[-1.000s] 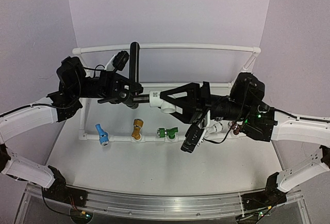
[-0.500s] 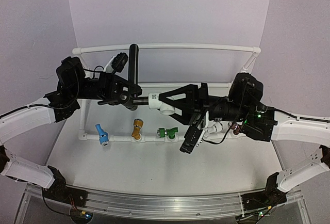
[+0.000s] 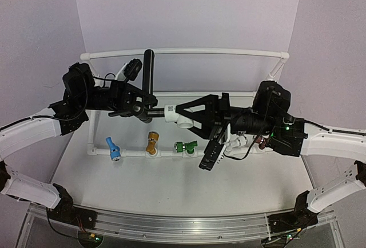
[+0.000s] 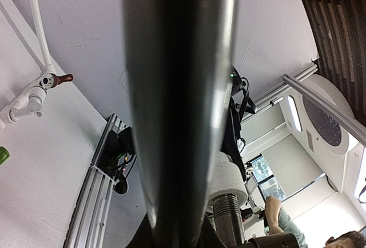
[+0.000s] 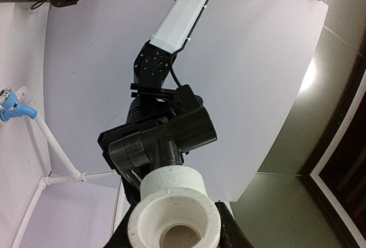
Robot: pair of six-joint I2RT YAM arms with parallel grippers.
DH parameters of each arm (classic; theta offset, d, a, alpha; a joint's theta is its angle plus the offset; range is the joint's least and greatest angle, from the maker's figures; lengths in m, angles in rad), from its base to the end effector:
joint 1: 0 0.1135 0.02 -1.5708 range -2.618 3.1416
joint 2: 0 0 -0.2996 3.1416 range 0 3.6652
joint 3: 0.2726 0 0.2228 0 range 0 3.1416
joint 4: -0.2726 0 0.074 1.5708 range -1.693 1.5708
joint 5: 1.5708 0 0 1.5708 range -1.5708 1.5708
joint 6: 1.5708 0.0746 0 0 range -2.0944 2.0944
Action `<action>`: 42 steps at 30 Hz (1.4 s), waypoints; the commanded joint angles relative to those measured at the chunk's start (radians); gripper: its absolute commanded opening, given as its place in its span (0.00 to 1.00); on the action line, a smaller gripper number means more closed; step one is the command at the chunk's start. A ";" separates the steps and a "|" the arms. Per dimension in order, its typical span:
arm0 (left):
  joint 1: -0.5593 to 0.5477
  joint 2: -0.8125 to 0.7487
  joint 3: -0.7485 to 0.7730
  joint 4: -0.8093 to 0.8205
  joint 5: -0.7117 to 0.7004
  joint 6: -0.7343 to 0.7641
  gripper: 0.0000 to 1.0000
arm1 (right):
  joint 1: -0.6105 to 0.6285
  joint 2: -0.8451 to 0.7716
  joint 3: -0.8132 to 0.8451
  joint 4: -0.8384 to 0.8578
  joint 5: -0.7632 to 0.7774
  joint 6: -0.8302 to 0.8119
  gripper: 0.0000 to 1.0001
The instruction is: Install the water faucets
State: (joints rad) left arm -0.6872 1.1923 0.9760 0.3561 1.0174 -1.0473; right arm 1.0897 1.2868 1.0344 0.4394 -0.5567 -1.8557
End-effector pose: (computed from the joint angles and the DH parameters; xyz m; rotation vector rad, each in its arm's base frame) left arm 0.1482 -0.2037 0.4202 0.7309 1.7761 -2.0014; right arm 0.1010 0.2786 0.4311 -1.3782 -0.3286 -0.2491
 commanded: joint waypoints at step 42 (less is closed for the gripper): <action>-0.012 0.005 0.136 -0.149 -0.100 0.239 0.00 | 0.014 0.055 0.247 -0.178 0.054 0.958 0.00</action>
State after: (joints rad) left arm -0.6822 1.1896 1.0500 0.1895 0.9813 -0.8657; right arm 1.0889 1.3140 1.1915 0.1983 -0.5111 -1.1477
